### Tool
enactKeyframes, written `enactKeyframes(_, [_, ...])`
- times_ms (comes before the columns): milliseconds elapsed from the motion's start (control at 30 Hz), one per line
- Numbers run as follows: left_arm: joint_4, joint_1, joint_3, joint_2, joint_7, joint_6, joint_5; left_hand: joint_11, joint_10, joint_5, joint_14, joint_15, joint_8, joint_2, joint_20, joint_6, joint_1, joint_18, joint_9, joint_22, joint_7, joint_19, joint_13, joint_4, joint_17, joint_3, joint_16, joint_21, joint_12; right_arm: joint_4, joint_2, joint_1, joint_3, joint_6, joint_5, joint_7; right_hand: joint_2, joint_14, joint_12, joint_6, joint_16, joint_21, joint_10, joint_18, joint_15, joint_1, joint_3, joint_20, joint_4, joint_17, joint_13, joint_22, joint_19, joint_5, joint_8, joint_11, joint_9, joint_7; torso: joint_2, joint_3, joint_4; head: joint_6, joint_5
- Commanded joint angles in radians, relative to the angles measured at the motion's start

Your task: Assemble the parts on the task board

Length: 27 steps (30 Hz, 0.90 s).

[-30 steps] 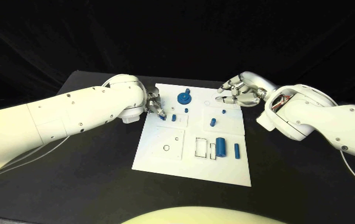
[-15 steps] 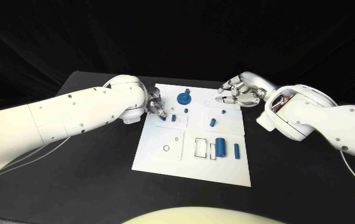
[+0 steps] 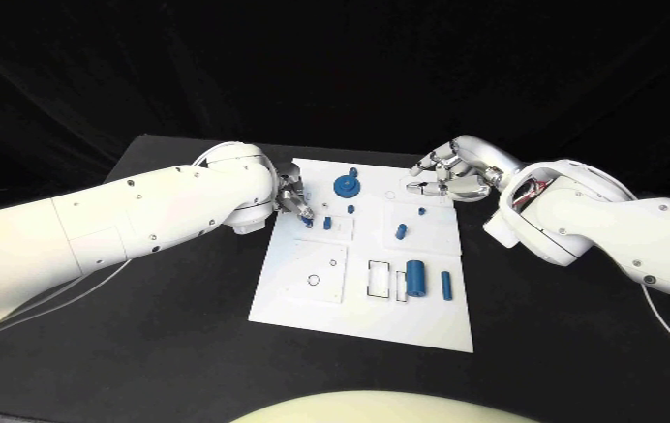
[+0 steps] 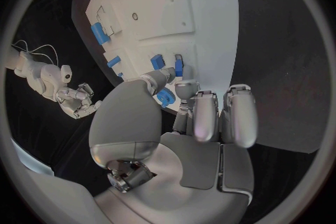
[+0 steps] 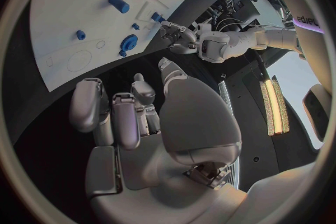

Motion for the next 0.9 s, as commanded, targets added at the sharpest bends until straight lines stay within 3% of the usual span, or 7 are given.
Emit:
enactKeyframes(33, [0.005, 0.000, 0.000, 0.000, -0.005, -0.021, 0.004, -0.001, 0.008, 0.005, 0.054, -0.009, 0.004, 0.007, -0.002, 0.021, -0.006, -0.017, 0.004, 0.027, -0.018, 0.007, 0.001, -0.145, 0.095, 0.150, 0.001, 0.005, 0.004, 0.001, 0.000, -0.001, 0.000, -0.001, -0.004, 0.005, 0.005, 0.043, 0.003, -0.003, -0.003, -0.006, 0.003, 0.011, -0.007, 0.002, -0.006, -0.002, 0.001, 0.017, 0.001, 0.000, -0.004, 0.004, 0.006, -0.002, 0.001, -0.004, 0.000, -0.0006, 0.0002, 0.000, 0.001])
enactKeyframes(900, [0.010, -0.008, 0.000, 0.003, -0.001, 0.015, -0.031, -0.005, 0.010, 0.003, 0.054, -0.012, 0.018, -0.003, -0.004, 0.023, -0.018, -0.017, 0.017, 0.029, -0.022, 0.008, -0.009, -0.149, 0.095, 0.158, 0.000, 0.006, -0.004, -0.002, 0.001, -0.001, 0.000, 0.002, -0.004, 0.005, 0.006, 0.044, 0.004, -0.002, -0.003, -0.007, 0.004, 0.011, -0.007, 0.001, -0.007, -0.002, 0.002, 0.016, 0.001, 0.000, -0.004, 0.004, 0.007, -0.002, 0.001, -0.004, 0.000, -0.0001, -0.0002, -0.002, 0.005])
